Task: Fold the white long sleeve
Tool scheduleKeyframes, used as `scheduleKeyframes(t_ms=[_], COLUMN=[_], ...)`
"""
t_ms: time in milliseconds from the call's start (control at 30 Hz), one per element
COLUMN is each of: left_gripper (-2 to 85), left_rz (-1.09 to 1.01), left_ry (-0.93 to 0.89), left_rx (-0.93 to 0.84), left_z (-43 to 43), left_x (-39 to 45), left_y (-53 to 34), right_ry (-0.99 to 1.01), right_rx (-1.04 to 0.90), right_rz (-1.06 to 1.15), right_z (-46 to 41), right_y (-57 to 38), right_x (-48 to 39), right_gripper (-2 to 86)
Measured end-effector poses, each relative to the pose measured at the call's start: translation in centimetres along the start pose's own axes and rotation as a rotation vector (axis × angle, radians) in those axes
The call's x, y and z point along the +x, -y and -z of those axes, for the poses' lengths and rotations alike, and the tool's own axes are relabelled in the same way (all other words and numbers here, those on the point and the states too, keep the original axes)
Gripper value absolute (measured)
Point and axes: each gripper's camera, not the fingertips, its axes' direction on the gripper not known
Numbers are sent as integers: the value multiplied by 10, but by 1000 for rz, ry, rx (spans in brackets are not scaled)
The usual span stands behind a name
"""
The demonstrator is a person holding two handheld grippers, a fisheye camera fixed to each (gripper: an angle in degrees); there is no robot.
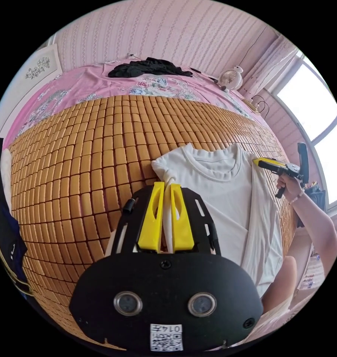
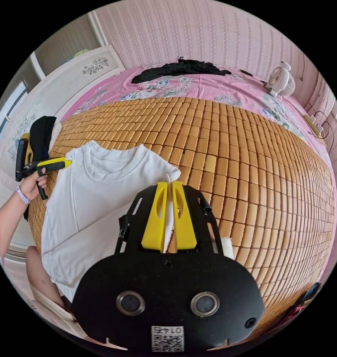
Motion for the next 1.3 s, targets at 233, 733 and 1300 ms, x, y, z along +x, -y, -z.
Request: scheduleKeyframes(t_ms=[233, 733, 1300], left_gripper=[9, 8, -3], left_rz=[-45, -452, -322], left_ry=[1, -101, -288], left_rx=[184, 77, -24], left_z=[49, 191, 139], left_x=[23, 108, 227], left_y=[15, -220, -318], right_ry=[5, 342, 166], right_rx=[171, -40, -177], right_rz=[10, 294, 455], right_z=[66, 201, 128], right_y=[13, -246, -227], right_x=[12, -64, -264], right_gripper=[12, 30, 39])
